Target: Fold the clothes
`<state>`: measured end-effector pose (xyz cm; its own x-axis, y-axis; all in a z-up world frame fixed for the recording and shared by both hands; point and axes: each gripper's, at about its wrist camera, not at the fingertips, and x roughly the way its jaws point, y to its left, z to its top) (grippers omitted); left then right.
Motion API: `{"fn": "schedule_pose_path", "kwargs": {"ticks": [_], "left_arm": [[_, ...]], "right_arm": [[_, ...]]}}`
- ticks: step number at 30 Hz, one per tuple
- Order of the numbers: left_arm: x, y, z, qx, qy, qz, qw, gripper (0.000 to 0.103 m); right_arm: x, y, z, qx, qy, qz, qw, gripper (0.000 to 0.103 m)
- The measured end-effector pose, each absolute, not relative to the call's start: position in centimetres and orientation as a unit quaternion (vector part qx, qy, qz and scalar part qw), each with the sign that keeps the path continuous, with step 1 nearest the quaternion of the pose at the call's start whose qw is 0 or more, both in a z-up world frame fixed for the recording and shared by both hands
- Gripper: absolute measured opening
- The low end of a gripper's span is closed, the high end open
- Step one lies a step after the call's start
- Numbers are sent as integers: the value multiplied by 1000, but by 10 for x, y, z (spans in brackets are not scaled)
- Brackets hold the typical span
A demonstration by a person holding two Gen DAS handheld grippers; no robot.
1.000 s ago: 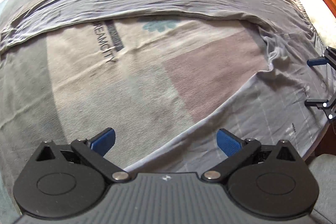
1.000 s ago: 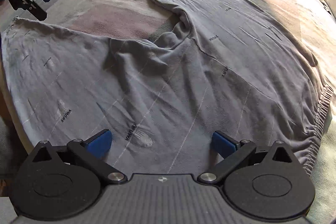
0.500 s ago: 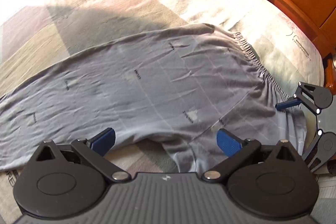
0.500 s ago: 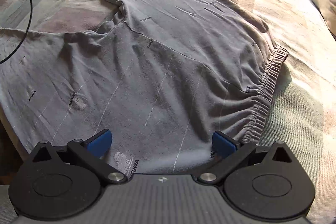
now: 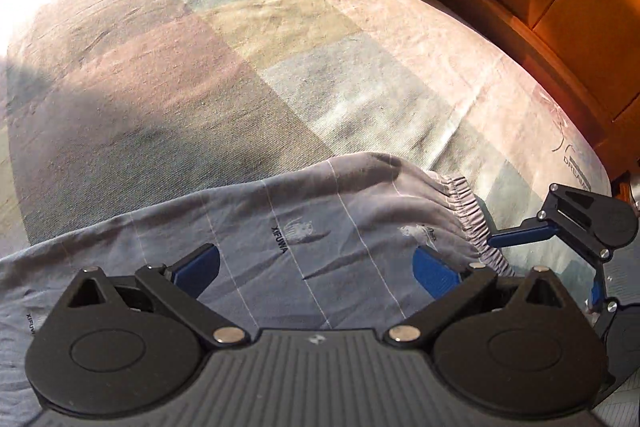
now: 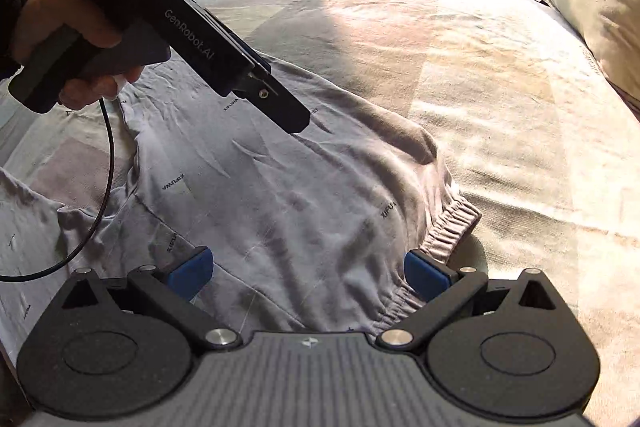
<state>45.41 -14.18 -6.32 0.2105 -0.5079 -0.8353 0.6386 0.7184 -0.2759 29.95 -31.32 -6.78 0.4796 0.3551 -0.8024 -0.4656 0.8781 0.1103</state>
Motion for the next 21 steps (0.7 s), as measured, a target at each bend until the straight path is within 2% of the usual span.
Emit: {"fn": "schedule_pose_path", "kwargs": {"ticks": [7, 15, 21], "left_arm": [[476, -174, -85, 37, 522, -407, 748, 102], [490, -192, -87, 65, 521, -392, 755, 102], [466, -174, -73, 138, 527, -378, 748, 102]], "right_arm": [[318, -298, -94, -124, 449, 275, 841, 103], [314, -318, -85, -58, 467, 257, 844, 103], [313, -338, -71, -11, 481, 241, 843, 103]]}}
